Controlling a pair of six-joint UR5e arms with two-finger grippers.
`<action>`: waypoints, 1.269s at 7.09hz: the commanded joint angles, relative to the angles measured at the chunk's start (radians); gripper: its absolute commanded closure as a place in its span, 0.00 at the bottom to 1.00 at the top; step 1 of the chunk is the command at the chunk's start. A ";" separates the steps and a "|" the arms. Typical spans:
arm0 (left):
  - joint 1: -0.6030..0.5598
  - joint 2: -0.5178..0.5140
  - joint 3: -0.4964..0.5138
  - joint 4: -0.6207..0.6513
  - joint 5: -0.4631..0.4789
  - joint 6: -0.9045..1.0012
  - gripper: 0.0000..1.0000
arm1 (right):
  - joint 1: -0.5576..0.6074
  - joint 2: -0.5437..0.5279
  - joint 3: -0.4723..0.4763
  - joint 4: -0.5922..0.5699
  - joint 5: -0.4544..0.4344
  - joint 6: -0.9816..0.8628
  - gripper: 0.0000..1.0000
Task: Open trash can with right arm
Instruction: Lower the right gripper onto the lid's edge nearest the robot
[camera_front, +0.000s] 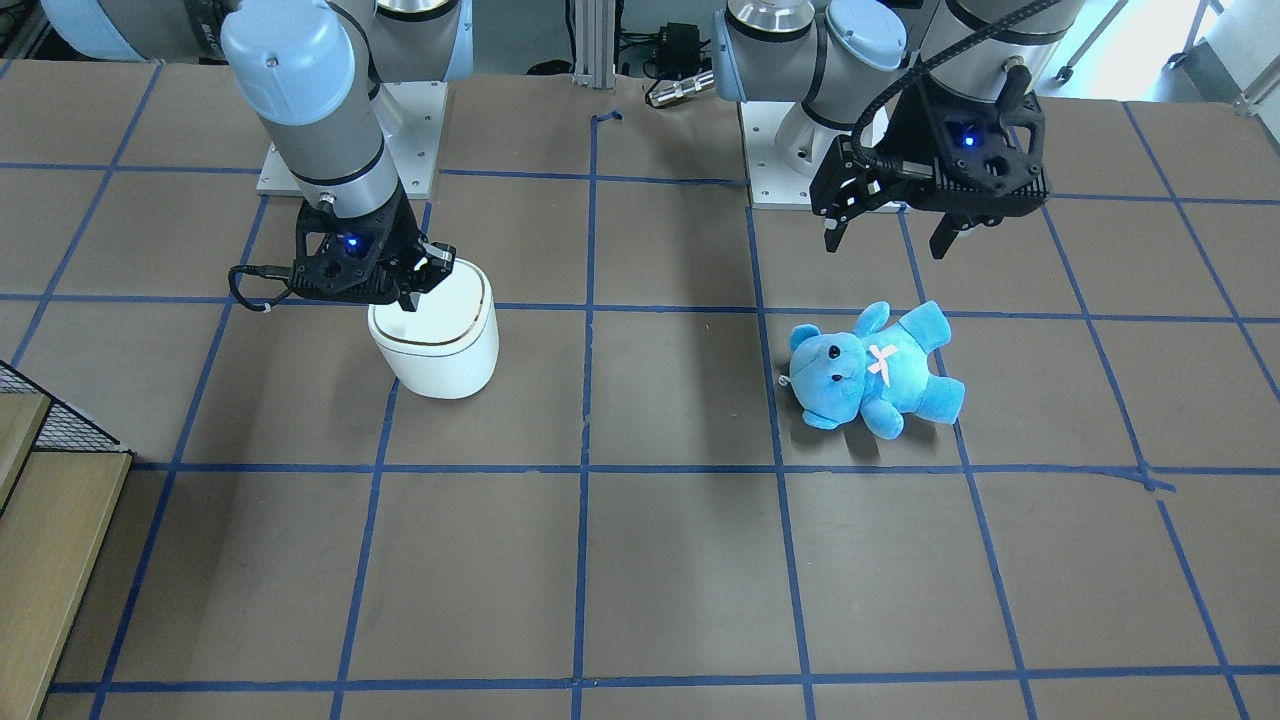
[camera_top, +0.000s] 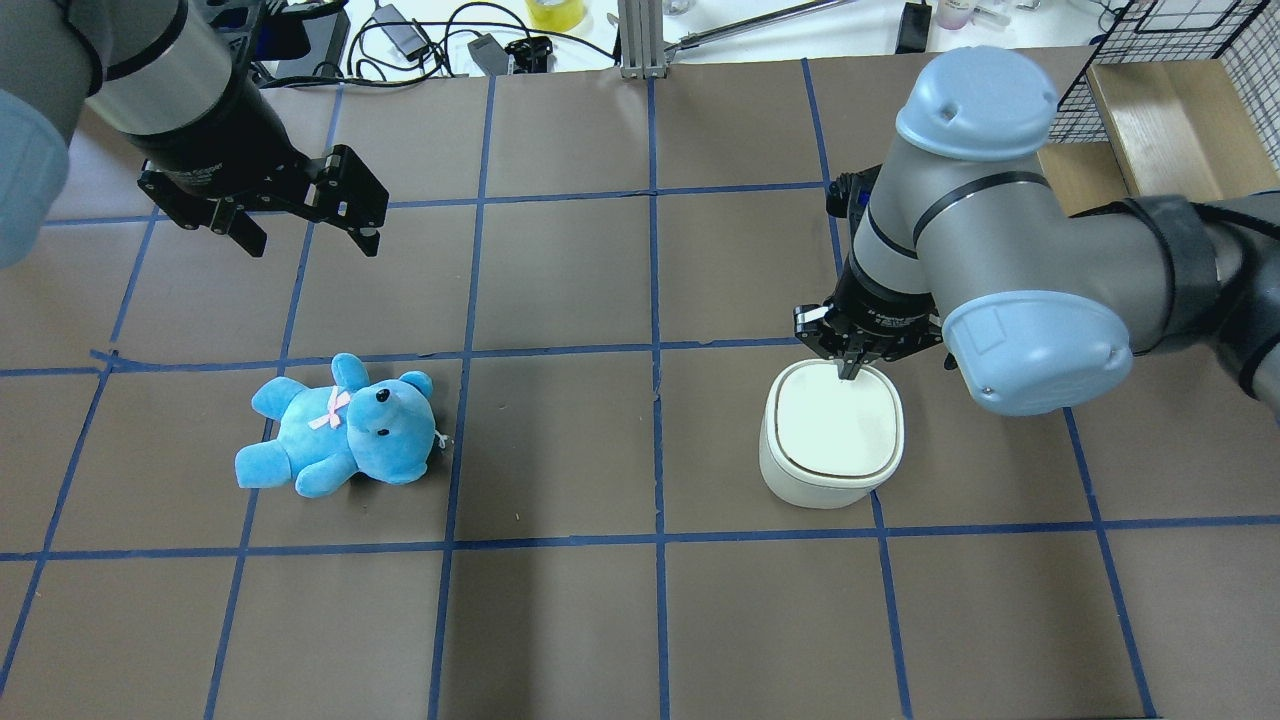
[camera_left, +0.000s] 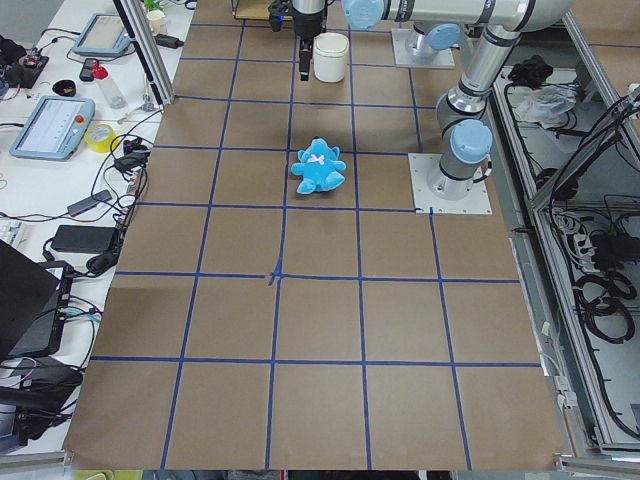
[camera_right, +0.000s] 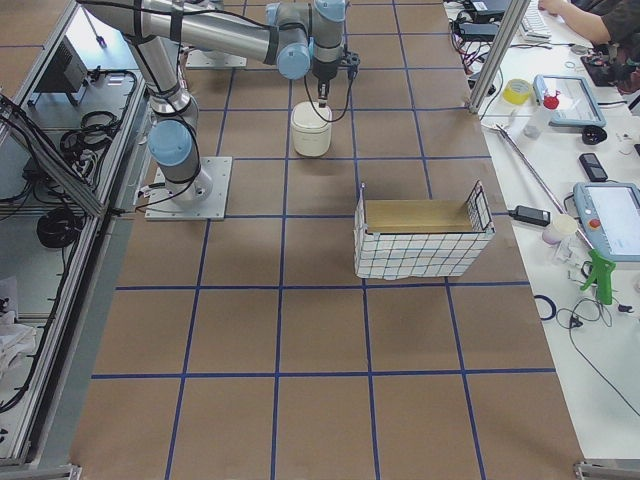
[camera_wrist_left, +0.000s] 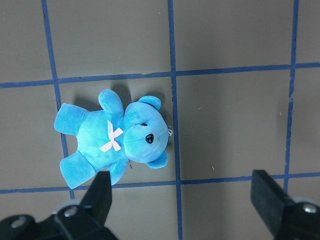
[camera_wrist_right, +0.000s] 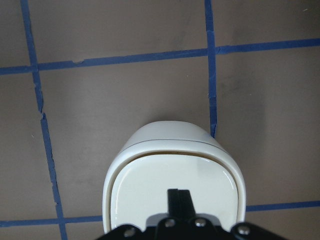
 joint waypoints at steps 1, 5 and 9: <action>0.000 0.000 0.000 0.000 0.000 0.000 0.00 | -0.001 -0.003 0.040 0.052 0.001 -0.003 1.00; 0.000 0.000 0.000 0.000 0.000 0.000 0.00 | -0.006 -0.010 0.042 0.084 0.000 -0.013 1.00; 0.000 0.000 0.000 0.000 0.000 0.000 0.00 | -0.007 0.016 0.043 0.073 0.000 -0.006 1.00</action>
